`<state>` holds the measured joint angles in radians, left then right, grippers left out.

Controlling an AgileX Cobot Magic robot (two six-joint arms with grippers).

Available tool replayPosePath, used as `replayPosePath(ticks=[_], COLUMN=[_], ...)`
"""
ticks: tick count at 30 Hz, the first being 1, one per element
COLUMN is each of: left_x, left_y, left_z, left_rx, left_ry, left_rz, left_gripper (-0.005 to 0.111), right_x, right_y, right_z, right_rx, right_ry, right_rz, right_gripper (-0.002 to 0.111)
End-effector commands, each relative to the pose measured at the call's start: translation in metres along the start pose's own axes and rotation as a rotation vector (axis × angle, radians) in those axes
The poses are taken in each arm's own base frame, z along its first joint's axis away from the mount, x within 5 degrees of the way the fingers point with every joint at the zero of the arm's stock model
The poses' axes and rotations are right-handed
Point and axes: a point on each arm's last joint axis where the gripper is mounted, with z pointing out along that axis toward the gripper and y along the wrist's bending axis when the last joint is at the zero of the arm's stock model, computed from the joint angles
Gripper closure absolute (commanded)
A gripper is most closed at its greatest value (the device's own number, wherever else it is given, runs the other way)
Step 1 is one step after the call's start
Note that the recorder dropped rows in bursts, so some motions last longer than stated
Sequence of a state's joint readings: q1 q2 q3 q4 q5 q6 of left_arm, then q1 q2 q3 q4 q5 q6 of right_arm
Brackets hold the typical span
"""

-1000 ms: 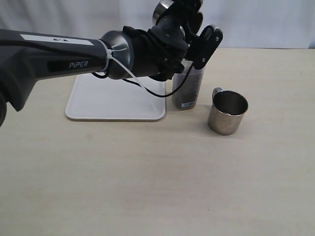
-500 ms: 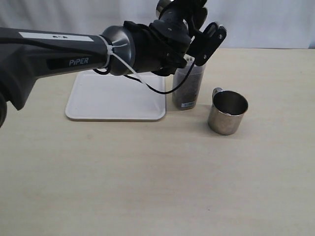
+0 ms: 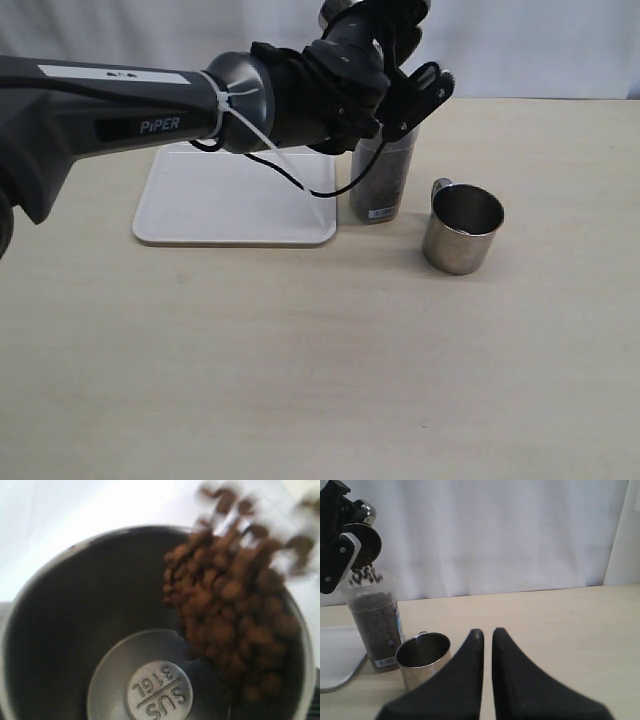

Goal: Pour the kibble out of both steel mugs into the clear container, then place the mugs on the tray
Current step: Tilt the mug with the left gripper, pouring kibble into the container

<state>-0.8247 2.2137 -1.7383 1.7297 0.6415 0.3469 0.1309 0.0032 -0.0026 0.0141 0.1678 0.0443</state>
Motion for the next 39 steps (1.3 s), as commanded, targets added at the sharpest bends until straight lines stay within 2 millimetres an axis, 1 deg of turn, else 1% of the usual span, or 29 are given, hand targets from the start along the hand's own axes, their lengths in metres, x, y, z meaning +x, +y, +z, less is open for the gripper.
replayPosePath(ticks=[1, 5, 9, 12, 17, 23, 29, 35, 39], left_x=[0.005, 0.004, 0.004, 0.002, -0.002, -0.004, -0.005, -0.011, -0.010], left_y=[0.007, 0.007, 0.007, 0.008, 0.011, 0.012, 0.013, 0.017, 0.017], left_z=[-0.002, -0.002, -0.002, -0.004, -0.007, -0.008, -0.009, -0.013, -0.014], left_rx=[-0.022, -0.025, -0.025, -0.028, -0.035, -0.041, -0.045, -0.058, -0.047], left_ry=[0.009, 0.003, 0.003, 0.001, -0.004, -0.016, -0.016, -0.026, -0.002], left_rz=[0.028, 0.028, 0.074, 0.077, 0.162, 0.200, 0.309, 0.338, 0.346], left_gripper=[0.107, 0.107, 0.107, 0.107, 0.107, 0.107, 0.107, 0.107, 0.107], right_x=[0.000, 0.000, 0.000, 0.000, 0.000, 0.000, 0.000, 0.000, 0.000], right_y=[0.000, 0.000, 0.000, 0.000, 0.000, 0.000, 0.000, 0.000, 0.000], right_z=[0.000, 0.000, 0.000, 0.000, 0.000, 0.000, 0.000, 0.000, 0.000], right_rx=[0.000, 0.000, 0.000, 0.000, 0.000, 0.000, 0.000, 0.000, 0.000], right_ry=[-0.011, -0.011, -0.011, -0.011, -0.011, -0.011, -0.011, -0.011, -0.011], right_rz=[0.002, 0.002, 0.002, 0.002, 0.002, 0.002, 0.002, 0.002, 0.002], right_gripper=[0.104, 0.104, 0.104, 0.104, 0.104, 0.104, 0.104, 0.104, 0.104])
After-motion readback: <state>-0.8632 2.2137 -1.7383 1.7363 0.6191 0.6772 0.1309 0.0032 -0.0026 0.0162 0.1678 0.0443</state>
